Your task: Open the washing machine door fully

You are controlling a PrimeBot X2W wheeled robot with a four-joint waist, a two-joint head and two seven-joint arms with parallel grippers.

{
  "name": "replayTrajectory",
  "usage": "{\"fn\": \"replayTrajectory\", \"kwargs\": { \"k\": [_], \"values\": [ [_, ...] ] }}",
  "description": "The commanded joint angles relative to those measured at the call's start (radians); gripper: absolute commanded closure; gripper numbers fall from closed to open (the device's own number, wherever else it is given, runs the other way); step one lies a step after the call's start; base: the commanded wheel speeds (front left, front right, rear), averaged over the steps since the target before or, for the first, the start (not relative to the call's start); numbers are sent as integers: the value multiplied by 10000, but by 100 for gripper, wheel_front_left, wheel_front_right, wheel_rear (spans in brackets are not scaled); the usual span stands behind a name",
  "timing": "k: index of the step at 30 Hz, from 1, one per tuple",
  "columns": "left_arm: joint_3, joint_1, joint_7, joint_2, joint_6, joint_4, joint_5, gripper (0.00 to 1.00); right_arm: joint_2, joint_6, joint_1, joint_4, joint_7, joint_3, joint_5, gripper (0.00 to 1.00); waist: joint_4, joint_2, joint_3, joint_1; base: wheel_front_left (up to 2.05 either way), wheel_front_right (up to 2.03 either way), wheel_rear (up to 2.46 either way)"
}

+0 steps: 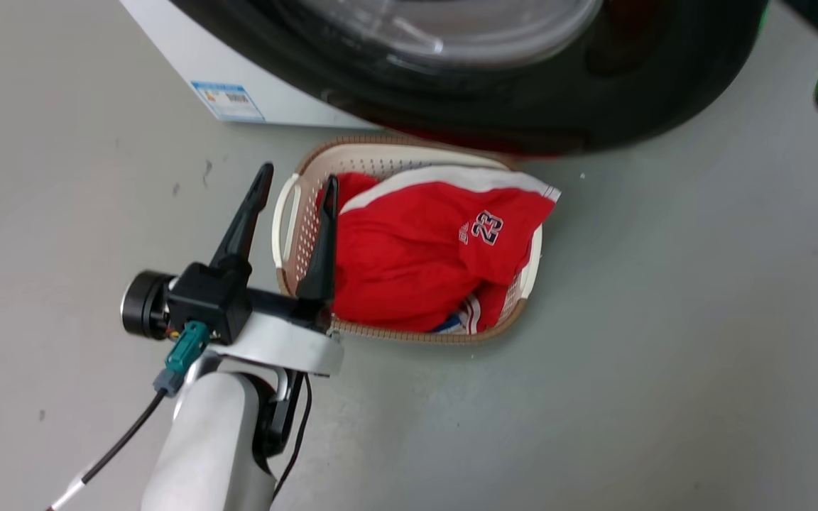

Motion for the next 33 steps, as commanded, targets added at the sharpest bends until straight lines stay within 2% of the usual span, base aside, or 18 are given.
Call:
{"fn": "replayTrajectory", "kwargs": {
  "k": [1, 10, 23, 27, 33],
  "values": [
    [37, 206, -25, -7, 0, 35, -26, 0, 135, 25, 320, -102, 173, -6, -26, 100, -68, -1, -315, 0, 0, 0, 0],
    [54, 1078, -25, 6, -92, 388, -53, 0, 738, 27, 2307, -1234, 966, -153, -134, 100, -93, -1, -1606, 0, 0, 0, 0],
    [-496, 2119, -25, -57, -168, 774, -275, 0, 1572, 27, 5210, -3219, 2078, -197, -50, 100, 232, -1, -3038, 0, 0, 0, 0],
    [-586, 2295, -25, -60, -180, 872, -303, 0, 1631, 27, 5926, -3626, 2245, 216, 310, 100, 329, -1, -3354, 0, 0, 0, 0],
    [-650, 2476, -25, -45, -171, 928, -328, 0, 1637, 25, 6715, -3812, 1614, 1551, 1440, 100, 421, -1, -3599, 0, 0, 0, 0]
  ]
}}
